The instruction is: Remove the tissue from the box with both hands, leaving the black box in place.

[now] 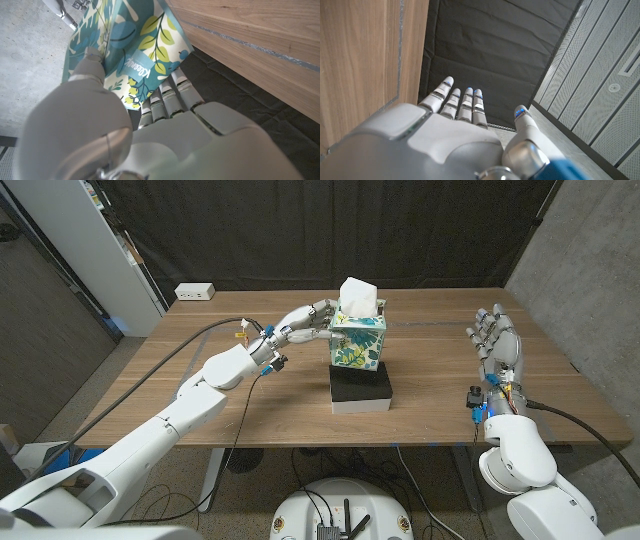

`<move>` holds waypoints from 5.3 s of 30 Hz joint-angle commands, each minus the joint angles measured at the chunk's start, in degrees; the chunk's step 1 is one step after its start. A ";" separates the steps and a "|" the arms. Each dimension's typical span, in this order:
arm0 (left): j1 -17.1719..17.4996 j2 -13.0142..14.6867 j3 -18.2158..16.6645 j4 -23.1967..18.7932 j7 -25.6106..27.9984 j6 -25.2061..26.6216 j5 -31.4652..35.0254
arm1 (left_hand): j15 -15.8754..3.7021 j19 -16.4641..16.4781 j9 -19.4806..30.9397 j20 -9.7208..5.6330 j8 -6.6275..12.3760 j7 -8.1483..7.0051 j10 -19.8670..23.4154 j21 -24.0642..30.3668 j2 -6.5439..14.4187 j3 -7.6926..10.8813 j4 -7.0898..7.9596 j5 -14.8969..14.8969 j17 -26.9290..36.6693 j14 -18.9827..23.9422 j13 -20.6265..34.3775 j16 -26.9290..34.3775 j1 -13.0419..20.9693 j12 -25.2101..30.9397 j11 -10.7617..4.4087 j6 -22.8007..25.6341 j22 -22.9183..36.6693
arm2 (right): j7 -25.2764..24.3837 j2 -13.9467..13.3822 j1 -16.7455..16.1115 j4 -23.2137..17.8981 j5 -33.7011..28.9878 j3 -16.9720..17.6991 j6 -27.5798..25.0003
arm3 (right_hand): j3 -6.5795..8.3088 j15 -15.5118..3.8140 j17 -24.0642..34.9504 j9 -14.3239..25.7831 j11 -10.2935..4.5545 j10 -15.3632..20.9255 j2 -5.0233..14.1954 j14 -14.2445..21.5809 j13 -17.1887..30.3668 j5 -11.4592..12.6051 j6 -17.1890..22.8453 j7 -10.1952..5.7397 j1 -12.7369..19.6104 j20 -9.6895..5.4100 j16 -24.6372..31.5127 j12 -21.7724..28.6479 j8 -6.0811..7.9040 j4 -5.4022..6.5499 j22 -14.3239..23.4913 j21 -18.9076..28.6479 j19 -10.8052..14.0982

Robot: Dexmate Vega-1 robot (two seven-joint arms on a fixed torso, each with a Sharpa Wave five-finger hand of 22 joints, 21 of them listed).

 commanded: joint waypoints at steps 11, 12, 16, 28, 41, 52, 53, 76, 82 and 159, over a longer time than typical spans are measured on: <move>0.91 0.53 -0.20 -1.10 0.36 0.08 0.16 | -9.25 3.23 0.10 -6.38 0.50 0.10 0.21 -0.29 0.16 0.58 0.05 0.34 0.20 0.21 0.23 -0.13 -0.56 -0.42 0.00 -0.20 0.09 | 0.54 -1.71 -1.22 -9.49 1.69 4.48 -10.56 | 0.38 0.29 0.42 0.17 0.65 0.33 4.05 0.24 0.33 0.00 0.18 0.40 0.22 -0.26 0.34 0.12 0.40 0.87 0.33 0.51 0.50; 0.90 0.50 -0.21 -1.05 0.37 -0.02 0.20 | -9.26 3.23 0.10 -6.39 0.49 0.10 0.21 -0.29 0.14 0.59 0.03 0.34 0.19 0.19 0.23 -0.15 -0.55 -0.42 -0.02 -0.22 0.09 | 0.72 -1.66 -1.19 -9.71 2.04 4.65 -10.80 | 0.40 0.26 0.44 0.17 0.64 0.31 4.03 0.24 0.33 0.00 0.20 0.36 0.21 -0.27 0.35 0.11 0.40 0.92 0.33 0.50 0.48; 0.83 0.44 -0.18 -0.89 0.18 -0.28 0.11 | -9.21 3.21 0.08 -6.35 0.51 0.12 0.31 -0.36 0.22 0.67 0.07 0.35 0.21 0.16 0.26 -0.15 -0.61 -0.42 0.02 -0.27 0.10 | 1.61 -1.82 -1.21 -9.98 2.63 5.04 -11.24 | 0.49 0.21 0.51 0.17 0.74 0.31 3.99 0.24 0.33 -0.02 0.24 0.39 0.19 -0.27 0.39 0.10 0.41 1.10 0.34 0.51 0.55; 0.73 0.39 -0.07 -0.93 -0.16 -0.19 -0.14 | -9.23 3.34 0.05 -6.43 0.66 0.05 0.39 -0.49 0.08 0.78 0.03 0.32 0.19 0.23 0.35 -0.15 -0.74 -0.49 -0.20 -0.25 0.10 | 2.61 -2.05 -1.59 -11.28 5.11 6.50 -13.79 | 0.80 0.21 0.63 0.17 0.60 0.37 3.93 0.20 0.33 -0.02 0.16 0.31 0.33 -0.31 0.44 0.10 0.36 1.37 0.34 0.44 0.53; 0.83 0.29 -0.06 -1.02 0.04 -0.33 0.12 | -9.18 3.37 -0.05 -6.48 0.72 0.04 0.34 -0.65 0.23 0.94 0.17 0.31 0.22 0.19 0.44 -0.16 -1.07 -0.60 0.04 -0.30 0.11 | 2.20 -9.41 -1.60 -18.60 1.73 11.72 -31.13 | 1.90 -0.93 0.78 0.14 -0.38 -2.27 4.07 -2.51 0.29 -0.09 -2.11 -0.48 1.12 -1.15 -0.51 -0.72 -0.32 1.83 0.33 -0.30 -1.47; 0.63 0.03 0.16 -0.82 -0.19 -0.40 0.04 | -9.13 3.29 -0.08 -6.40 0.75 0.17 0.42 -0.82 0.41 1.13 0.24 0.31 0.24 0.16 0.51 -0.17 -1.30 -0.64 0.30 -0.47 0.12 | 3.10 -16.79 0.21 -23.27 -8.56 11.40 -43.14 | 2.40 -2.21 1.16 0.13 -1.89 -2.91 4.49 -3.41 0.27 -0.08 -2.65 -1.58 0.59 -2.25 -0.55 -0.60 -0.17 3.49 0.33 -0.48 -2.62; 0.61 0.00 0.17 -0.79 -0.15 -0.47 0.15 | -9.10 3.23 -0.07 -6.37 0.74 0.23 0.39 -0.86 0.46 1.15 0.27 0.31 0.25 0.11 0.52 -0.18 -1.35 -0.66 0.33 -0.52 0.12 | 2.86 -17.38 0.38 -23.48 -9.90 10.82 -43.78 | 2.45 -2.36 1.20 0.13 -1.99 -2.87 4.51 -3.31 0.27 -0.06 -2.62 -1.75 0.51 -2.30 -0.48 -0.56 -0.13 3.69 0.33 -0.45 -2.61; -0.59 -0.72 0.79 0.35 -0.96 -0.27 -0.10 | -9.16 3.38 -0.17 -6.41 0.91 0.16 0.46 -1.05 0.36 1.40 0.19 0.28 0.19 0.21 0.65 -0.20 -1.76 -0.76 0.16 -0.49 0.13 | -2.84 -27.37 7.68 -24.93 -40.25 -9.14 -57.51 | 4.10 -3.54 0.26 0.09 -3.20 -0.27 3.52 -1.26 0.20 -0.10 -0.42 -2.82 2.54 -2.79 -0.07 0.41 0.73 2.62 0.20 -0.10 -2.32; -0.97 -0.98 0.99 0.85 -1.36 -0.47 -0.35 | -9.20 3.42 -0.19 -6.44 0.95 0.18 0.47 -1.10 0.34 1.48 0.15 0.28 0.16 0.21 0.69 -0.22 -1.81 -0.78 0.15 -0.49 0.13 | -2.72 -29.03 11.28 -24.55 -46.74 -15.40 -61.23 | 4.37 -3.63 -0.03 0.09 -3.26 0.25 3.43 -0.71 0.19 -0.11 -0.17 -2.89 3.09 -2.89 0.00 0.49 0.72 2.08 0.17 0.11 -1.71; -6.22 -4.49 3.41 6.37 -4.28 -0.98 -0.74 | -9.09 3.57 -0.47 -6.39 1.32 0.29 0.49 -1.67 0.25 2.44 -0.04 0.26 0.13 0.14 1.09 -0.28 -2.54 -1.06 0.22 -0.70 0.17 | 23.21 -24.25 29.16 -17.72 -61.27 -25.10 -53.87 | 4.89 -3.82 -0.50 0.25 -3.69 1.61 3.63 0.66 0.36 -0.13 1.40 -3.65 4.46 -2.47 0.35 0.33 0.70 1.03 0.26 0.41 0.30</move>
